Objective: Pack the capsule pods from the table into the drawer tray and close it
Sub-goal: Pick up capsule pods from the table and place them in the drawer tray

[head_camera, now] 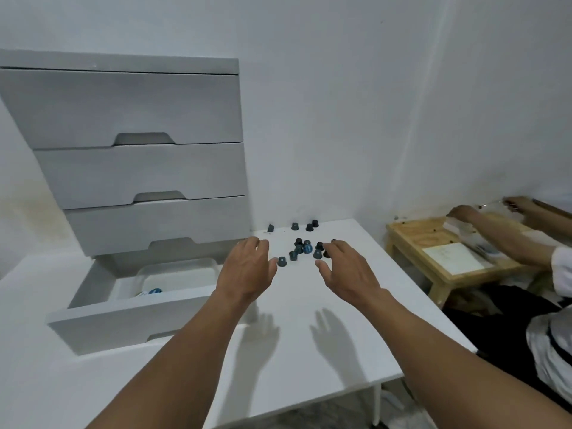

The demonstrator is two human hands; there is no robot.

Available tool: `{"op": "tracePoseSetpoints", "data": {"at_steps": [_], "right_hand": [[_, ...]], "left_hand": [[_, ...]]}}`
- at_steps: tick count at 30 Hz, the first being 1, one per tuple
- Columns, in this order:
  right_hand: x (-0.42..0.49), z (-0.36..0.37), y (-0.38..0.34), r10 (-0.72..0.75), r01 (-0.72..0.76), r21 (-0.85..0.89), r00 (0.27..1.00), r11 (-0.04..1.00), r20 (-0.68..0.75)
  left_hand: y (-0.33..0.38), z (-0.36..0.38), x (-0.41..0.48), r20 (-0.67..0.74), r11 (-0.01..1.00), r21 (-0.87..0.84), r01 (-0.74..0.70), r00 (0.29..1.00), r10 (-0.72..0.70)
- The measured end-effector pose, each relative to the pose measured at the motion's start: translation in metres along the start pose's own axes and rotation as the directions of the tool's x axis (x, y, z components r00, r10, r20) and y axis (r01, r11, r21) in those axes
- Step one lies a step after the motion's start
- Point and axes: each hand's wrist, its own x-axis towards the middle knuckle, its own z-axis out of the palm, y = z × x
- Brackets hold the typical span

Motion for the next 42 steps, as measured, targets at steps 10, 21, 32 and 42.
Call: {"op": "tracePoseSetpoints", "data": {"at_steps": [10, 21, 32, 42], "right_hand": [[0.047, -0.009, 0.128, 0.002, -0.004, 0.016, 0.995, 1.000, 0.104], [0.110, 0.035, 0.214, 0.102, -0.107, 0.017, 0.978, 0.994, 0.182], [0.194, 0.103, 0.265, 0.216, -0.224, -0.007, 0.934, 0.975, 0.284], [0.225, 0.183, 0.297, 0.222, -0.245, -0.002, 0.875, 0.969, 0.431]], "left_hand": [[0.099, 0.068, 0.070, 0.110, 0.992, -0.081, 0.100, 0.990, -0.090], [0.121, 0.160, 0.154, 0.310, 0.991, -0.099, 0.092, 0.949, -0.057], [0.101, 0.267, 0.243, 0.462, 0.983, -0.150, 0.102, 0.887, -0.022], [0.089, 0.366, 0.262, 0.545, 0.971, -0.213, 0.109, 0.838, 0.025]]}}
